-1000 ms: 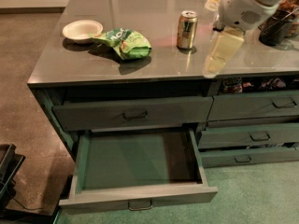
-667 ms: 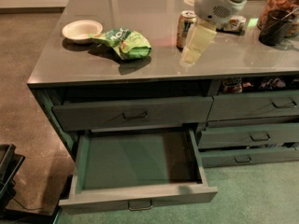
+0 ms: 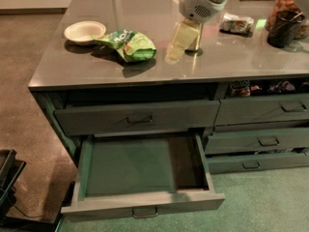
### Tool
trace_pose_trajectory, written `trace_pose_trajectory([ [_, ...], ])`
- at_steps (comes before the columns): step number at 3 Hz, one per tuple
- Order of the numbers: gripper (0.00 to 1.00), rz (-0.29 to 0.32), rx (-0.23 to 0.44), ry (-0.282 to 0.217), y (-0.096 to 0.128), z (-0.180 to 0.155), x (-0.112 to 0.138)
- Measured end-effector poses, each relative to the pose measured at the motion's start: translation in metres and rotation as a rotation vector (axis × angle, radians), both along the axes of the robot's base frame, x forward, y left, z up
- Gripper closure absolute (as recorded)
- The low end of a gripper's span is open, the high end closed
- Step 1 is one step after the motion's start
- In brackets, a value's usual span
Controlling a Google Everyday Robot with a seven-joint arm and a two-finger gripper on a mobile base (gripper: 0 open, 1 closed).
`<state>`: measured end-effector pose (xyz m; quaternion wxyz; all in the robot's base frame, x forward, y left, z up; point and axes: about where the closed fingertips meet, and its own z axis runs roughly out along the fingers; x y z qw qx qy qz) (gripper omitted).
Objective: Place green rice chip bag into middle drawer
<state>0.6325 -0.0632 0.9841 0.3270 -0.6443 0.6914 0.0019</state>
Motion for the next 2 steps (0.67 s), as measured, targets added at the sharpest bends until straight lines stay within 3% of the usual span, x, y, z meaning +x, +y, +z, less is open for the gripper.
trace_pose_trajectory([
  [1,0.00,-0.052,-0.033,0.009,0.000,-0.005,0.008],
  [2,0.00,-0.151,-0.045,-0.016,0.005,-0.012,0.040],
])
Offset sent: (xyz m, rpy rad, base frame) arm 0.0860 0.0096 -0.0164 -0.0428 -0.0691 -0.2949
